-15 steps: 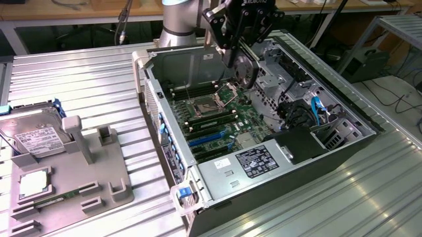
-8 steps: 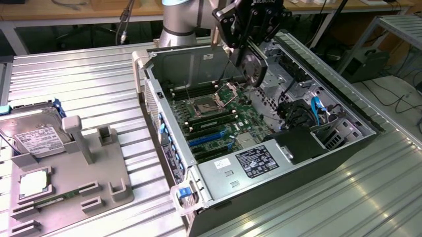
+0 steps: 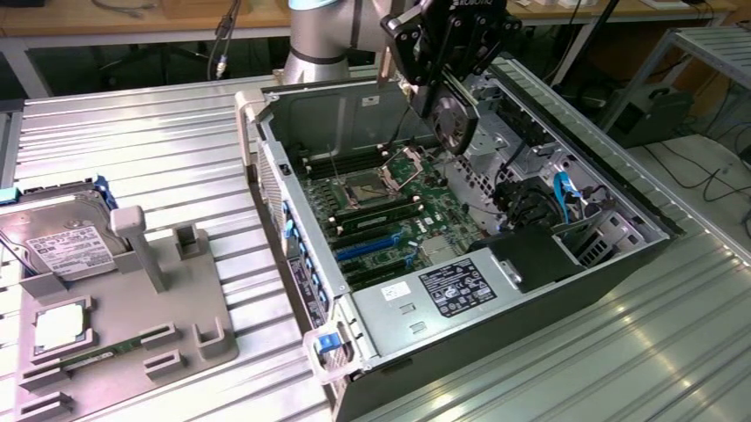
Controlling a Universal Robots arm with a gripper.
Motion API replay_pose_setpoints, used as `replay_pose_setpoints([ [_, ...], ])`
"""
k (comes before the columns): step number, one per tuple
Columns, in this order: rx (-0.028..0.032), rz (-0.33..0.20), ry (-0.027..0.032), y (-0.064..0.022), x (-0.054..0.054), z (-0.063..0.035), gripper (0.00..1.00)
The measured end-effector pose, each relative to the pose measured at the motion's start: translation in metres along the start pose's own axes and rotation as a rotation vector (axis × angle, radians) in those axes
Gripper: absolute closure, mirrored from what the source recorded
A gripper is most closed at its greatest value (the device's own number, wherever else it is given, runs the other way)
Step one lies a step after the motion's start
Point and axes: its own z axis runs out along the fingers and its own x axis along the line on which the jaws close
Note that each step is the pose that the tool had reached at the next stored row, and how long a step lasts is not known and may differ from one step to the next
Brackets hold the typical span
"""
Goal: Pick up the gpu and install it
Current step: 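Insert the gpu into the slot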
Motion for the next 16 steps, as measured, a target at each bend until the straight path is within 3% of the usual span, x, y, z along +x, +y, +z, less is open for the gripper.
replay_pose_setpoints([
  [11,0.0003,-0.005,0.0001,0.0001,-0.0001,0.0000,0.71],
  [16,-0.0014,-0.079,0.0022,0.0002,-0.0001,0.0000,0.71],
])
